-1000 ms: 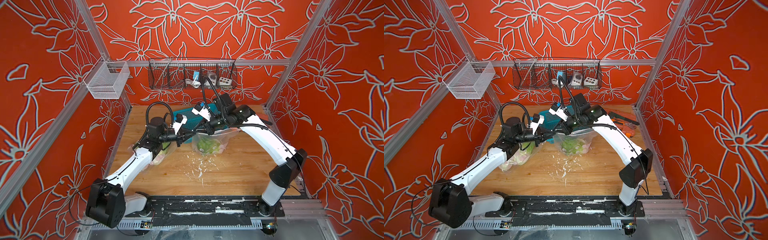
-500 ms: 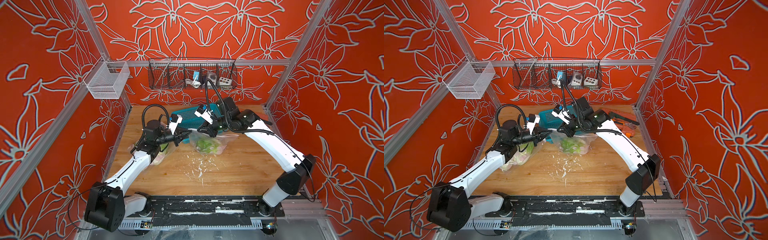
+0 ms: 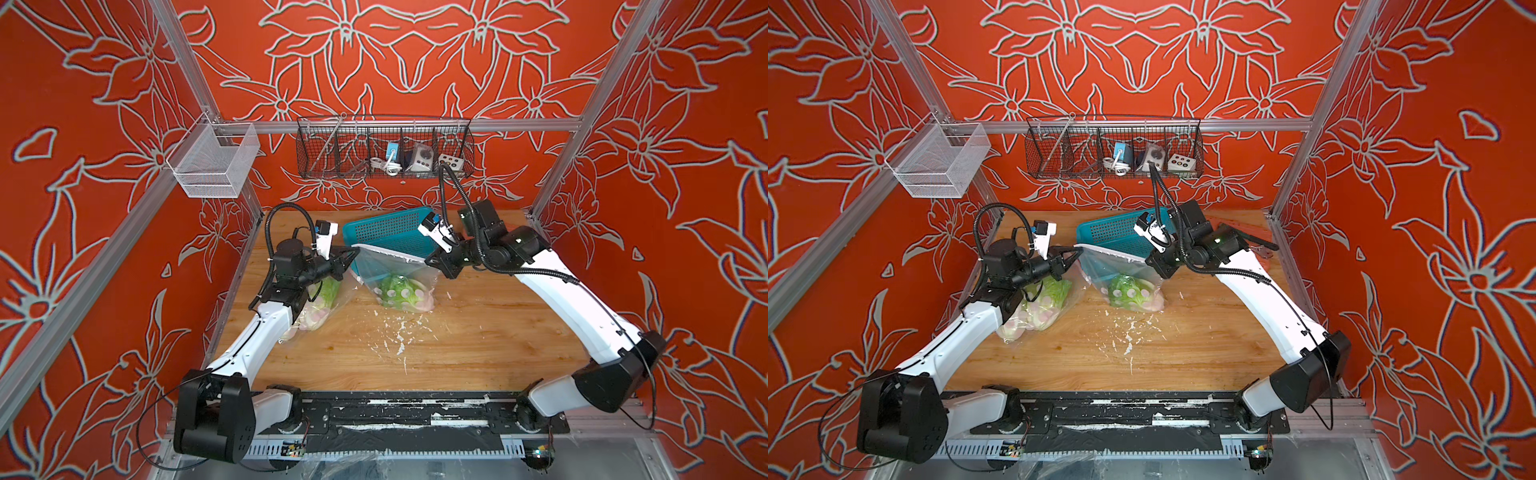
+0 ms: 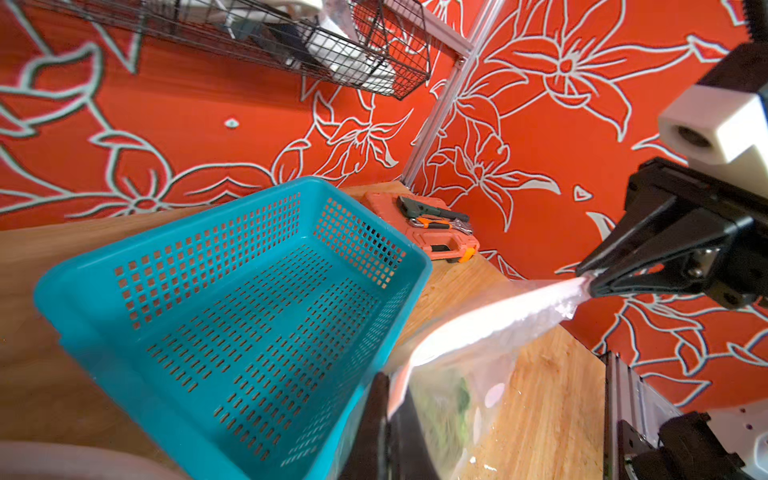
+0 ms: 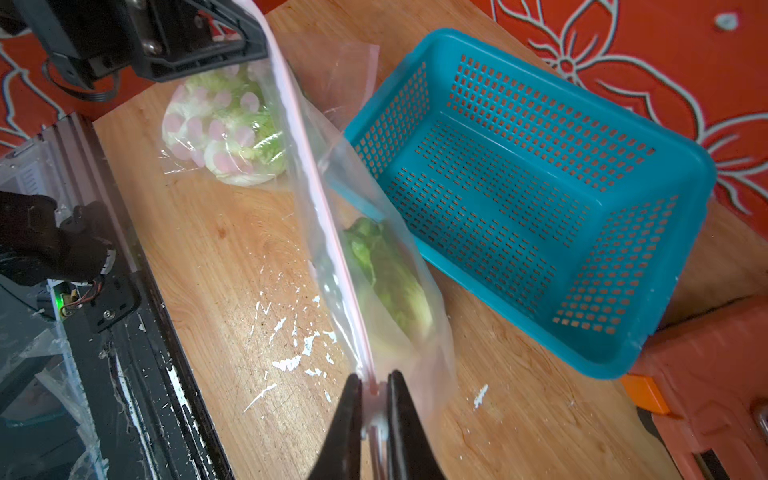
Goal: Put the chinese cabbages into a zipper bag and zip it
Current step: Zip the zipper on the zipper food storage bag, then place the zipper food storage bag at the center of the board.
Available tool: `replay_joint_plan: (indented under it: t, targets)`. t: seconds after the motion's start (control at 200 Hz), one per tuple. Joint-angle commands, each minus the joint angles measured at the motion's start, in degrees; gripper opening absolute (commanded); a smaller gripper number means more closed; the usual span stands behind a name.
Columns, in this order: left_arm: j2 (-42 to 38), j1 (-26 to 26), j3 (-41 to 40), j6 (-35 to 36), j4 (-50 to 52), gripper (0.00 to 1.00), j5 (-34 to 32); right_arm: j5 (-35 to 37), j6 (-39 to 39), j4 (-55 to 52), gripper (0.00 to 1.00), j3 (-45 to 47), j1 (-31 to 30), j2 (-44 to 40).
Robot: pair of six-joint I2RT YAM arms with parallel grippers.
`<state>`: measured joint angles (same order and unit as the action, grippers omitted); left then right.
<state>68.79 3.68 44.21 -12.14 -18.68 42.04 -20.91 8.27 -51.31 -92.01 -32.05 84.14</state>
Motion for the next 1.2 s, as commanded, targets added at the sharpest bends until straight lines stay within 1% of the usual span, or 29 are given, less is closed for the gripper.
replay_joint_plan:
  t: [0.0, 0.115, 0.14, 0.16, 0.185, 0.21, 0.25, 0.305, 0.385, 0.515, 0.661, 0.836, 0.921, 0.981, 1.021, 1.071, 1.121, 1.196]
  targets:
    - [-0.11, -2.01, -0.23, -2.39, -1.68, 0.00, -6.11, 4.27, -2.32, -6.03, 0.00, 0.80, 3.84, -2.40]
    - [-0.02, -2.07, -0.84, -3.35, -3.35, 0.00, -3.99, 1.96, -2.97, -4.71, 0.00, 0.40, 3.97, -1.55]
    - [-0.02, -2.03, -0.90, -3.49, -3.53, 0.00, -3.58, 1.29, -3.51, -4.49, 0.04, 0.15, 3.90, -1.24]
    - [-0.01, -2.01, -0.98, -3.44, -3.52, 0.00, -3.26, 0.94, -4.12, -4.17, 0.13, -0.03, 3.92, -1.08]
    - [0.01, -2.02, -0.98, -3.50, -3.48, 0.00, -3.08, 0.99, -5.20, -3.60, 0.29, -0.17, 3.94, -0.93]
    - [-0.04, -2.01, -1.02, -3.46, -3.26, 0.00, -3.10, 1.48, -6.19, -3.03, 0.40, -0.19, 4.05, -1.05]
    - [-0.09, -2.07, -1.03, -3.24, -2.76, 0.00, -3.34, 1.64, -8.02, -1.84, 0.51, 0.38, 4.67, -1.71]
    - [-0.01, -2.06, -0.98, -2.98, -1.86, 0.00, -4.13, -0.30, -10.99, 1.12, 0.59, 2.96, 7.00, -3.71]
    - [0.35, -2.14, -0.85, -2.97, -0.76, 0.00, -5.57, -4.84, -15.00, 7.59, 0.62, 10.00, 10.25, -8.41]
    - [1.64, -2.21, -0.57, -4.53, -1.80, 0.00, -4.90, -12.11, -19.41, 21.53, 0.65, 23.83, 10.26, -14.92]
    - [2.79, -2.19, -0.40, -5.98, -2.43, 0.00, -3.05, -13.44, -24.89, 38.80, 0.65, 34.68, 8.54, -16.40]
    - [1.46, -2.19, -1.20, -6.49, -1.43, 0.00, -2.58, -10.45, -20.24, 48.16, 0.66, 37.17, 1.84, -11.88]
    - [0.70, -2.19, -1.35, -6.73, -0.74, 0.00, -2.53, -8.65, -20.75, 54.16, 0.66, 38.57, -0.16, -9.03]
    - [0.10, -2.19, -1.25, -6.84, 0.10, 0.00, -2.40, -8.01, -22.57, 58.27, 0.60, 39.67, -0.38, -7.38]
    - [-0.38, -2.11, -1.18, -6.84, 1.04, 0.00, -2.49, -7.88, -23.42, 59.77, 0.51, 40.00, -0.51, -6.85]
    - [-1.30, -1.81, -0.75, -6.27, 3.66, 0.00, -3.27, -7.04, -24.08, 58.65, 0.31, 39.74, -0.42, -7.18]
    - [-2.37, -0.35, 0.20, -4.10, 8.41, 0.00, -5.53, -6.17, -24.98, 55.98, 0.16, 39.04, -0.46, -8.37]
    - [-3.46, 3.66, 2.39, -1.07, 17.33, 0.00, -11.83, -6.71, -25.43, 47.57, 0.03, 36.61, 0.02, -10.72]
